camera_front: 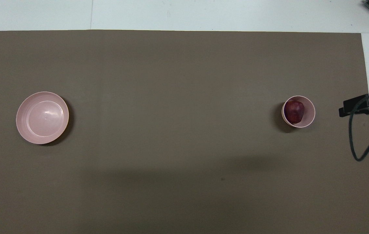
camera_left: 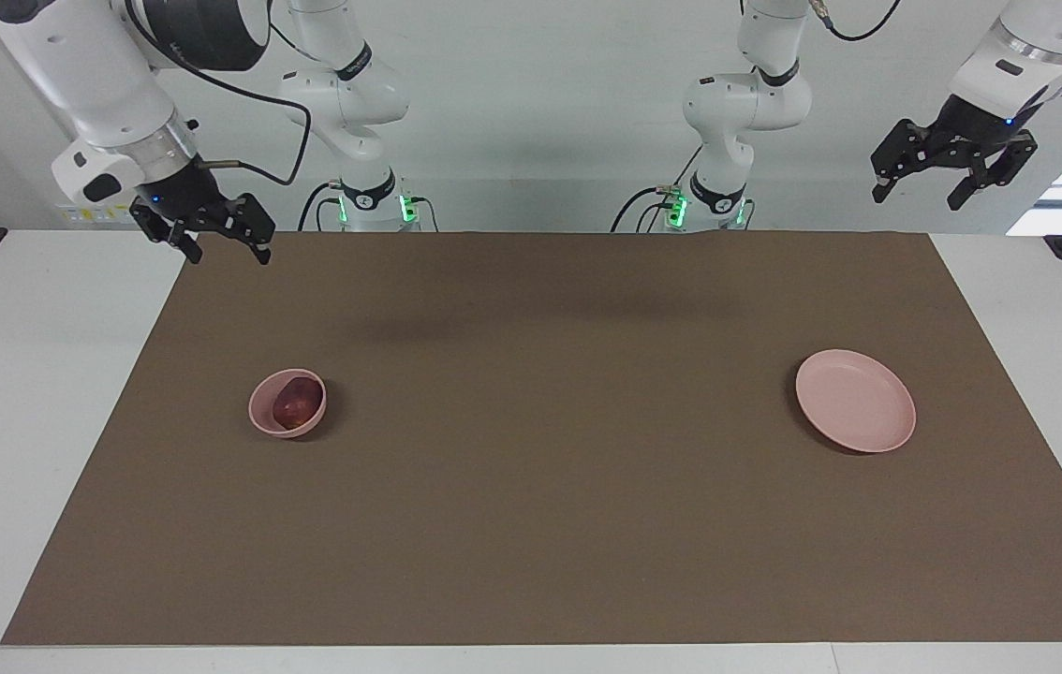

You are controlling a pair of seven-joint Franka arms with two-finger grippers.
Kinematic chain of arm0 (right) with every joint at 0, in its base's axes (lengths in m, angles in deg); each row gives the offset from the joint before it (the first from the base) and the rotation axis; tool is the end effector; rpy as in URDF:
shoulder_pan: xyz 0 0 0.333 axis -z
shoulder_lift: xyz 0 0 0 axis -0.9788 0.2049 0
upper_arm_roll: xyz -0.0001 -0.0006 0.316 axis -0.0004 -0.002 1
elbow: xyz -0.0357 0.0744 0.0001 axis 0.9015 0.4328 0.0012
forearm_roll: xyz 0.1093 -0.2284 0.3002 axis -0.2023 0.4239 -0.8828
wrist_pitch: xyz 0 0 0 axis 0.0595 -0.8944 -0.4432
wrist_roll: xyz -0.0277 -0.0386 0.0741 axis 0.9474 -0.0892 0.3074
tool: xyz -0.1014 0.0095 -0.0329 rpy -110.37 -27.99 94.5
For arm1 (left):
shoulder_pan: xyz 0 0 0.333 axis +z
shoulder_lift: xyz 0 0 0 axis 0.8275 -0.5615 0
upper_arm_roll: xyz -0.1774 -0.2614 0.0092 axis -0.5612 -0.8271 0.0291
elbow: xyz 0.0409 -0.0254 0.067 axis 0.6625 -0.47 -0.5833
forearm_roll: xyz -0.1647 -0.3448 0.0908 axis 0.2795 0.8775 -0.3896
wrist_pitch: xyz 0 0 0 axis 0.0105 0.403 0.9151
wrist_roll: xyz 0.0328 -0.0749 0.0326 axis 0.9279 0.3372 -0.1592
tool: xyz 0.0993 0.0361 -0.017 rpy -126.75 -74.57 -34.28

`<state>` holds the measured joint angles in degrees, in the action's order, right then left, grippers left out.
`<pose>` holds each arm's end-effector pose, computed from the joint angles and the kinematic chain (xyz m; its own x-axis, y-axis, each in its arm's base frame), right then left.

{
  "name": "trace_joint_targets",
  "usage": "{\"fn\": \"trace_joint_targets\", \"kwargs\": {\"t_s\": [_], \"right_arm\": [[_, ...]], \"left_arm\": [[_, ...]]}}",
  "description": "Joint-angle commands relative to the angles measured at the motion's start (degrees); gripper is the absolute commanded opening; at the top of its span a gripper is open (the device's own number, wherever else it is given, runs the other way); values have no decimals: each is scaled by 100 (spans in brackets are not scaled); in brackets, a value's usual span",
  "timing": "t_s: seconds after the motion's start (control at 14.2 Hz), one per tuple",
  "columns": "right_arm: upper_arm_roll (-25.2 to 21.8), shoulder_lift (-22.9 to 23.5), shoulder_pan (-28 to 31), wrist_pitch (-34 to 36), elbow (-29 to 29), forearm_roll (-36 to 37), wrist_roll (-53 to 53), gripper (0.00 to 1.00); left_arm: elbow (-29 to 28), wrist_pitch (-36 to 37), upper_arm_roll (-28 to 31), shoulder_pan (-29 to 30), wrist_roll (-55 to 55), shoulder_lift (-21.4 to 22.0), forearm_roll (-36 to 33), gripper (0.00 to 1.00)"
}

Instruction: Move apple from plate to bowl

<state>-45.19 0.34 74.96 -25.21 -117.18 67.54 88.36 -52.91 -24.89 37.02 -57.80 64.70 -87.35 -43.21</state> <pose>0.5454 -0.0369 0.6214 0.9946 -0.0713 -0.0751 -0.0753 -0.9958 -0.0512 0.5217 -0.0078 0.6979 0.9842 -0.1750 -0.0275 -0.1744 -0.9844 0.0229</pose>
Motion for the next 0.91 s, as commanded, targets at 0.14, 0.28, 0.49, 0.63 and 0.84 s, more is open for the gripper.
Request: {"fn": "trace_joint_targets", "kwargs": {"t_s": [0.14,0.28,0.49,0.63,0.84], "right_arm": [[25,-373,57,455,233,137,-76,100],[42,-531,84,490,154,137,-111,100],[42,-602,84,508,57,128,-77,100],[42,-611,84,499,31,128,-50,100],[34,-638,84,429,-22,232,327,100]], "left_arm": [[-195,-57,-36,47,38,165,-43,100],[-195,-57,-36,47,38,165,-43,100],[-186,-57,-36,47,38,165,-43,100],[-195,-57,-36,47,38,165,-43,100],[-195,-57,-36,47,38,165,-43,100]]}}
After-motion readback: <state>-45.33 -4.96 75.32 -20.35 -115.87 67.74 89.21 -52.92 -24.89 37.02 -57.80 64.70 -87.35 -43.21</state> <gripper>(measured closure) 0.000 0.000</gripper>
